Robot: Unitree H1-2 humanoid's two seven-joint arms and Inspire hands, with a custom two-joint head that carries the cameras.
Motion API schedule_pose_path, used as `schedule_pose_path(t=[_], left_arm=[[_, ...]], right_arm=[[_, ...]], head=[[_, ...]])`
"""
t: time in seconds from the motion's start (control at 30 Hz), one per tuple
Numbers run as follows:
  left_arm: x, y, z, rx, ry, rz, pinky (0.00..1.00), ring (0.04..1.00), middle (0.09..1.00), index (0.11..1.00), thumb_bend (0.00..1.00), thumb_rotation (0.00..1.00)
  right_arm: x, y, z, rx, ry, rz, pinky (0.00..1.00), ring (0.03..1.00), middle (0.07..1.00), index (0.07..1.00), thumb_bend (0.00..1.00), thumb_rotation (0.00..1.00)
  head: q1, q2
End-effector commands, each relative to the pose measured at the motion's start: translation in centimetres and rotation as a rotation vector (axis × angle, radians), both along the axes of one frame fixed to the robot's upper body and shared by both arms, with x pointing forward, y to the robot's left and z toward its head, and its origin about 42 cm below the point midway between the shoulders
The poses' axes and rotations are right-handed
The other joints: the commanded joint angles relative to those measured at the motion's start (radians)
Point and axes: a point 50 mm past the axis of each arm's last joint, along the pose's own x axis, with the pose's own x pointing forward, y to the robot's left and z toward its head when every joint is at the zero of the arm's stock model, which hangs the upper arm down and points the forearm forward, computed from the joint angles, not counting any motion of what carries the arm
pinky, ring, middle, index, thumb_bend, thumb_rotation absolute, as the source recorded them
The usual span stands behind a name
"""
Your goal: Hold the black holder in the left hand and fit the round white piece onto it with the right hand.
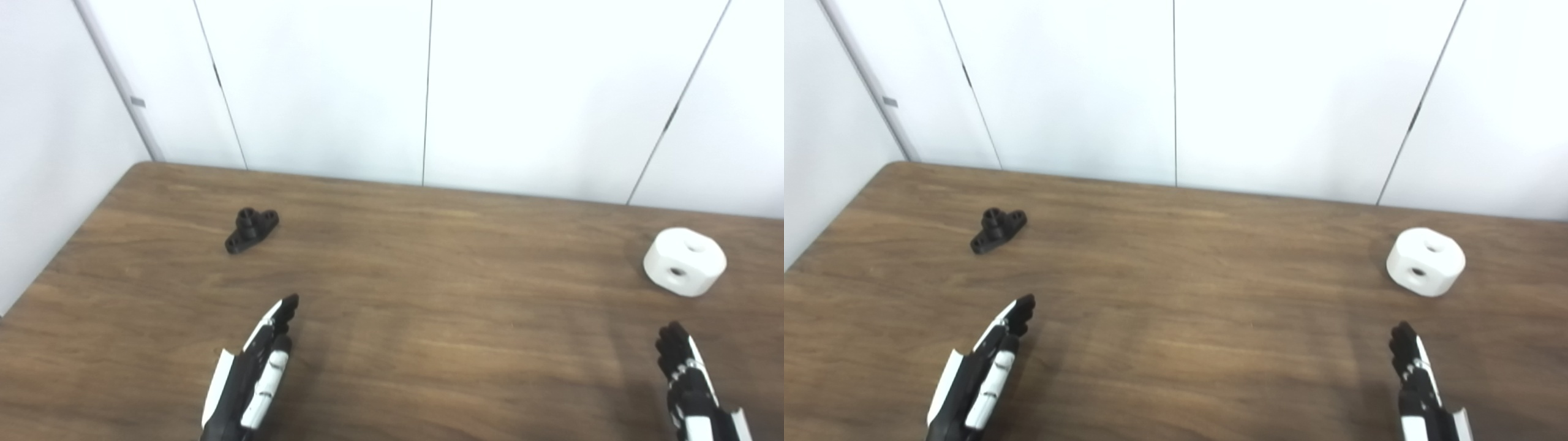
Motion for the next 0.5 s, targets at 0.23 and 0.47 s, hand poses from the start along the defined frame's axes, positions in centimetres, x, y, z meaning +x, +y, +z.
schedule_pose_path(t=[0.23,0.47], left_arm=[[-1.06,-1.3,-1.81,-0.053,0.06,0.02,0.94,0.939,0.931,0.914,0.43,0.83],[-1.28,-1.13,-1.08,-0.015,0.053,0.038,0.92,0.939,0.931,0.922,0.41,0.66]], right_arm=[[-0.44,-0.47,-1.75,0.007,0.03,0.006,1.0,0.97,0.977,0.99,0.51,1.0],[-0.63,-0.09,-1.65,0.017,0.045,-0.006,0.99,0.963,0.967,0.981,0.56,1.0]], head=[[-0.009,-0.008],[-0.026,0.007]])
